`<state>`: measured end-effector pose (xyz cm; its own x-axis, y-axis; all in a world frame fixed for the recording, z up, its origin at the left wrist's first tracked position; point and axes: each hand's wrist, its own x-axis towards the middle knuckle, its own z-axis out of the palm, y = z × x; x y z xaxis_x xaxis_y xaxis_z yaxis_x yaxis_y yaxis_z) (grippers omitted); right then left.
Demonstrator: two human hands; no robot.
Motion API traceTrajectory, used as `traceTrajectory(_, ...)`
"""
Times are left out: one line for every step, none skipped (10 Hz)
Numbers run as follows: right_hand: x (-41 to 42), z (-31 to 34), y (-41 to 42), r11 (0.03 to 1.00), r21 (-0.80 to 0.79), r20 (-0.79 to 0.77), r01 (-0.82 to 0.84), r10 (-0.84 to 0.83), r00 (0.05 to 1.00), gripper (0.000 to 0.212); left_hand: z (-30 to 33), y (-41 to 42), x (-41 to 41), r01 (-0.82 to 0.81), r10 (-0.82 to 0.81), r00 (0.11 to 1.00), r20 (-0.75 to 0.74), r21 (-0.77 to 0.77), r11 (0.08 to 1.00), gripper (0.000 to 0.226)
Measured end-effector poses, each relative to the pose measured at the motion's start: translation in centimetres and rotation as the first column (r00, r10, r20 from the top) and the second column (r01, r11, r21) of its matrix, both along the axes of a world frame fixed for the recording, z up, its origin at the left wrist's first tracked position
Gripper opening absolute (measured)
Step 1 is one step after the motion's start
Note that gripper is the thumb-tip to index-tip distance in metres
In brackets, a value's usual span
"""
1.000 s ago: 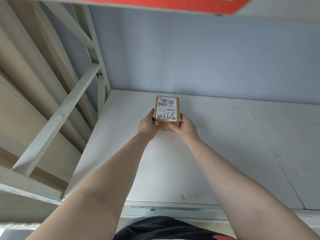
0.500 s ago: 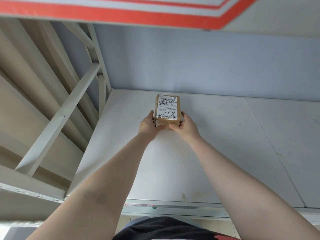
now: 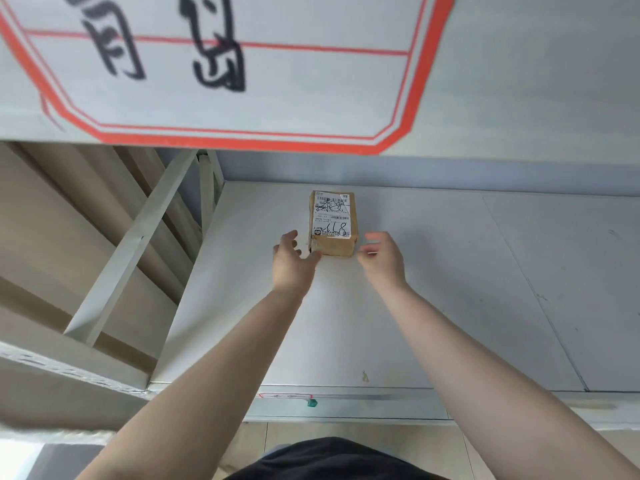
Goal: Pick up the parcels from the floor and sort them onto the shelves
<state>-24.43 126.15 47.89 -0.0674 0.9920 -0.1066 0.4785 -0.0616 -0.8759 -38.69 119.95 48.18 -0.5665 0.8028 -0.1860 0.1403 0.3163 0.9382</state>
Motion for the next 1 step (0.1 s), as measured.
traceTrajectory(0.14,1.0,-2.03,0.999,0.041,-0.077,-0.018,0.021,0.997,0.022,1.64,-2.18,0.48,-0.021,0.01,0.995,0.099,0.111,0.994,0.04)
